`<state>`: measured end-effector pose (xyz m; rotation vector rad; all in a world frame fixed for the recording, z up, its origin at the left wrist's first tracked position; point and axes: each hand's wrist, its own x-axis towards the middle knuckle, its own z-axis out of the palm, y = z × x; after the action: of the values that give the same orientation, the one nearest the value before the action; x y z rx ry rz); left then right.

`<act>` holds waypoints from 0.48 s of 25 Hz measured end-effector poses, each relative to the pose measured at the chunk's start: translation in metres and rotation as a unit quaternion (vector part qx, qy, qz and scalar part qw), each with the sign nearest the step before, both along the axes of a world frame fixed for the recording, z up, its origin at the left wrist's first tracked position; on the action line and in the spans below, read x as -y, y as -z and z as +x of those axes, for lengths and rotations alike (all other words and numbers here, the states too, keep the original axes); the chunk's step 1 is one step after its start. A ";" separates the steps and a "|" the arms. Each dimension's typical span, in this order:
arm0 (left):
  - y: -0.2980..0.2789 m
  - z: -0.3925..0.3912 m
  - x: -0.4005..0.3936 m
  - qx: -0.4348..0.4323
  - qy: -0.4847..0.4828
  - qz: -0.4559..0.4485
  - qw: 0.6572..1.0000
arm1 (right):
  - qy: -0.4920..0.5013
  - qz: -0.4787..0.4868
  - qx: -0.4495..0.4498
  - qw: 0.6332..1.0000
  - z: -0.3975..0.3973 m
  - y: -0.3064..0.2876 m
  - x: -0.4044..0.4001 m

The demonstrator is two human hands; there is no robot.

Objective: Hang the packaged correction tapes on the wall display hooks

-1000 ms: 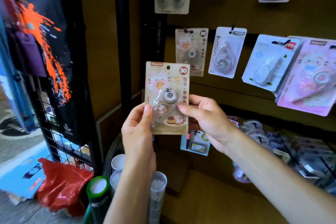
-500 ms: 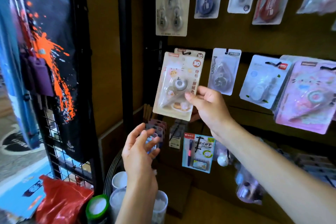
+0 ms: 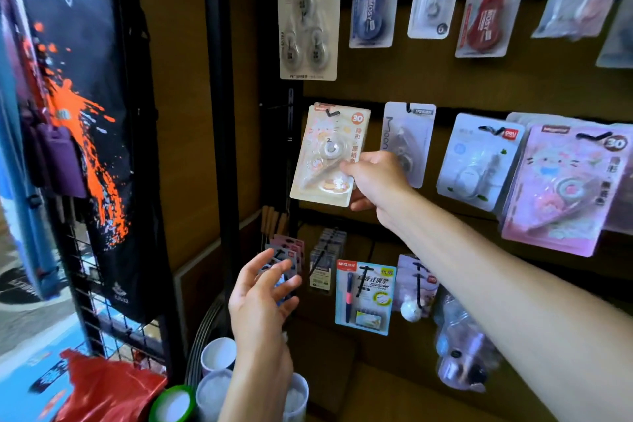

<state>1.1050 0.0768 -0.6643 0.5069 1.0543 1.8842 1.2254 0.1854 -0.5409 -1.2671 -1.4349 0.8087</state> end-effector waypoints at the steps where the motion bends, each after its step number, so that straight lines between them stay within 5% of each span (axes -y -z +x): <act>1: 0.000 0.001 0.000 -0.001 0.002 -0.001 1.000 | 0.024 -0.001 0.020 1.000 0.001 -0.003 -0.009; 5: -0.002 0.010 -0.002 -0.010 0.016 0.000 1.000 | 0.071 -0.068 0.046 0.994 0.008 -0.009 -0.029; 12: 0.003 0.075 0.004 -0.145 0.125 0.045 0.980 | -0.083 -0.200 0.110 0.970 0.093 0.020 0.063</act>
<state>1.1802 0.0726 -0.6670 0.9463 1.0386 1.6722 1.3186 0.1228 -0.5613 -1.5950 -1.6229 1.1417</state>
